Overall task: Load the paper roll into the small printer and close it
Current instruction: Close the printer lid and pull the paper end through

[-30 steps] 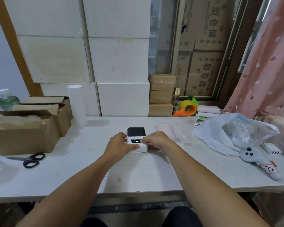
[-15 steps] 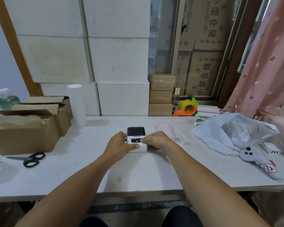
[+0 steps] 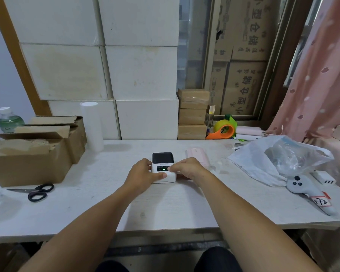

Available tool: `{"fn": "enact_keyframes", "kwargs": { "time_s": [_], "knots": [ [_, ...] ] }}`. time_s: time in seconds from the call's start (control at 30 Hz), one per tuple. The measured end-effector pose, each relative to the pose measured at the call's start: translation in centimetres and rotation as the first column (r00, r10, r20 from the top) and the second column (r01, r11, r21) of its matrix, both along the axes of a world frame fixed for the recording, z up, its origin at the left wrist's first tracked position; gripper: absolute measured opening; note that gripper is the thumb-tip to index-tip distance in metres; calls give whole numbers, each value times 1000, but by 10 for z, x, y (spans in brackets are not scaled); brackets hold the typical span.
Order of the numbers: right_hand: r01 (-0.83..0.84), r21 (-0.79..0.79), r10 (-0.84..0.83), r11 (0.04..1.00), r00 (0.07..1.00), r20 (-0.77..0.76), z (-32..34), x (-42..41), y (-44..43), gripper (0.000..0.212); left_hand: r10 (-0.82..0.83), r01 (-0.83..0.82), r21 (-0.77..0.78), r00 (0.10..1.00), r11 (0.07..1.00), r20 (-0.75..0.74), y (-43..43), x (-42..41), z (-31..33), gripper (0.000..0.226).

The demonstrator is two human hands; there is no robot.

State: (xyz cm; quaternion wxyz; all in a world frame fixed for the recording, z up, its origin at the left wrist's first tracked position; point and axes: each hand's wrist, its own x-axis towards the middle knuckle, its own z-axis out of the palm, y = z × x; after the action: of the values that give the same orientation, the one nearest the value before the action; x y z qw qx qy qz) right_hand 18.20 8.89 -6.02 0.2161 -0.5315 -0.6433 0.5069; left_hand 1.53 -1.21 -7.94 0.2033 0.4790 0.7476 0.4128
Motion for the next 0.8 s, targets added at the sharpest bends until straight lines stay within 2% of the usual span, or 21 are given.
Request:
{"fn": "enact_keyframes", "kwargs": {
  "time_s": [0.8],
  "knots": [
    [19,5,-19,1000,1000,12,-3,-1,0,33,0,0,0,1000,1000,-22,3,-4,-5,61]
  ]
}}
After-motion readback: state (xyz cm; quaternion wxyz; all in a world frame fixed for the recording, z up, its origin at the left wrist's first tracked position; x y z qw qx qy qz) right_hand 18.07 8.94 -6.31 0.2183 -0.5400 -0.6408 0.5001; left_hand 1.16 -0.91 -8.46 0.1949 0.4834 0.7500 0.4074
